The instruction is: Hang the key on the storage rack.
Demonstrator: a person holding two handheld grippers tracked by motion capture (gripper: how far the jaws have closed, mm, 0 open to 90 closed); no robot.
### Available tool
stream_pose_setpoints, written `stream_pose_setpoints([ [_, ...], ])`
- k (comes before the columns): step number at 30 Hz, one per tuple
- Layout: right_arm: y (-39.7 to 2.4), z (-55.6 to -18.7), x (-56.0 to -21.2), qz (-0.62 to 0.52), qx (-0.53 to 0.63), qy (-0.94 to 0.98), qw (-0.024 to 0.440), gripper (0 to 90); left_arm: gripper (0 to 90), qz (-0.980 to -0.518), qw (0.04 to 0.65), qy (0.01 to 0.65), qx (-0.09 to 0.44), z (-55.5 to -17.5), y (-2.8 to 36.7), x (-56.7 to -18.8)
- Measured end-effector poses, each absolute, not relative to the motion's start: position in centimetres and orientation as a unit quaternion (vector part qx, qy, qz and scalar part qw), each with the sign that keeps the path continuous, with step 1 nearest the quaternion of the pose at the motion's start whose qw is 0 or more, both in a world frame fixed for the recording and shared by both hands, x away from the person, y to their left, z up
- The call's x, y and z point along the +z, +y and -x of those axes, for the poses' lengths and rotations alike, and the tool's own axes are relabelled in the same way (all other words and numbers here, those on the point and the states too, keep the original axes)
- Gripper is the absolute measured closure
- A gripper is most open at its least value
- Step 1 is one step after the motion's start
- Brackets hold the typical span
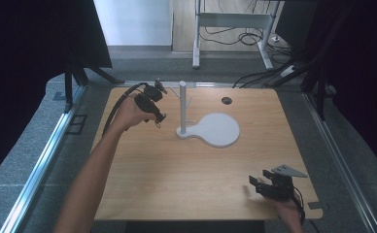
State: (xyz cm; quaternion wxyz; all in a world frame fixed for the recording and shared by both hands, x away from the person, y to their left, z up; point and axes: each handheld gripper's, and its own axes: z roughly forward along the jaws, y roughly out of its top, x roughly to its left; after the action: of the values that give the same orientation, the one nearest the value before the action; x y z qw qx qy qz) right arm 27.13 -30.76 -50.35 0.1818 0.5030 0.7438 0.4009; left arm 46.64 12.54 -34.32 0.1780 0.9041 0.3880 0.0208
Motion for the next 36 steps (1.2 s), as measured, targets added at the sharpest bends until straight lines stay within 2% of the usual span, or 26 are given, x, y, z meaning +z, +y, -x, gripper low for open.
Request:
stream_pose_setpoints([
  [9,-30.7,-27.2,-50.4,-0.504,0.400,0.744,0.180,32.9,85.5,-0.900,0.191,0.391,0.013,-47.5,12.4,-34.0],
  [27,-30.5,-27.2,-50.5,-0.501,0.400,0.747,0.173,32.7,85.6,-0.894,0.196,0.399,0.051,-49.6,12.2,-32.7],
  [36,-30.8,-27.2,-50.6,-0.504,0.400,0.746,0.173,32.7,85.5,-0.893,0.202,0.399,0.054,-50.7,12.2,-31.9],
])
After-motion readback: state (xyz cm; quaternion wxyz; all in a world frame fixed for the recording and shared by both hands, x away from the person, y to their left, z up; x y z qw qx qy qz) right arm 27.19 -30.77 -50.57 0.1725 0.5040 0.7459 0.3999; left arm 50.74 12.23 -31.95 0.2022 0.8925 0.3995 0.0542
